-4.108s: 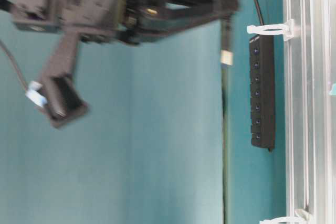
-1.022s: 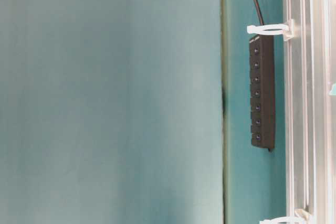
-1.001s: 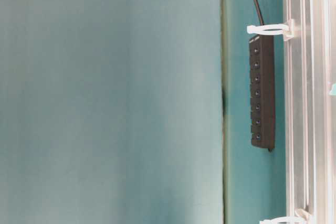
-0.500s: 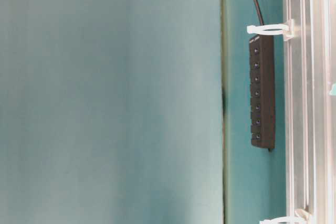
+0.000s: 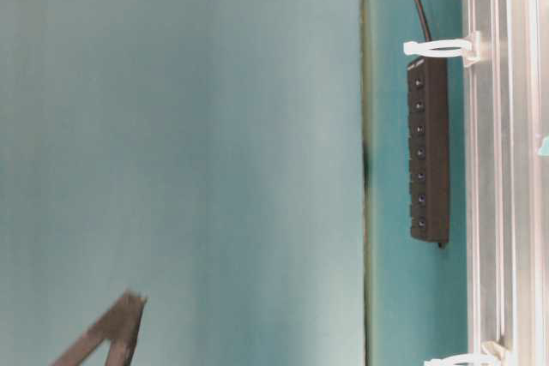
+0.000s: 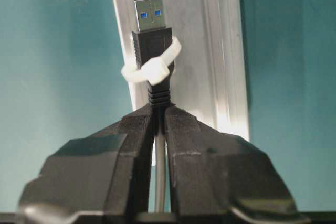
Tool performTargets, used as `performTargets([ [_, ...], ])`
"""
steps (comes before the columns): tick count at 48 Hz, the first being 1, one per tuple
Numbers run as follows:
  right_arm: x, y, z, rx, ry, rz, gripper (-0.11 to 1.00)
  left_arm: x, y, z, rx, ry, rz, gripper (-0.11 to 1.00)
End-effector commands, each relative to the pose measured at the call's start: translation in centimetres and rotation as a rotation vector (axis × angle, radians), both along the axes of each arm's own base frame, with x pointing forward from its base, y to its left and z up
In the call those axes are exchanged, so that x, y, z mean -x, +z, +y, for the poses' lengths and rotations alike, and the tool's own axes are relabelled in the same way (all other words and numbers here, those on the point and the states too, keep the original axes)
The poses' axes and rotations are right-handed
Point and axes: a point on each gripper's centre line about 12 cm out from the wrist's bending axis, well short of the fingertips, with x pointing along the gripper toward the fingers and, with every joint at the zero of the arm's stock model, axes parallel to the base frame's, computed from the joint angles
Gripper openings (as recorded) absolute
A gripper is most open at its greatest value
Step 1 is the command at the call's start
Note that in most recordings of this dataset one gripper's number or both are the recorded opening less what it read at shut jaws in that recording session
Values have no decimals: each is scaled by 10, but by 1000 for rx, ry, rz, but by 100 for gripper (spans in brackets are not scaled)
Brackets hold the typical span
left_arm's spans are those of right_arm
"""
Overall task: Pass the USB cable through three rings with both arms.
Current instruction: 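Move the left gripper right along the rail toward the plug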
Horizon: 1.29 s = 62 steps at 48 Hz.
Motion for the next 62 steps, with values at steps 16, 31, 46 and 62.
performTargets([
  [16,2,6,2,-12,3,-104,-6,-43,4,2,-3,0,-46,2],
  [31,3,7,3,-13,7,-138,-6,-79,-14,4,0,0,-8,2],
  [46,-2,9,3,-17,10,-179,-6,-97,-24,-3,3,-18,-17,2],
  [62,-2,9,4,-18,9,-184,-6,-103,-38,-6,58,-8,12,8],
])
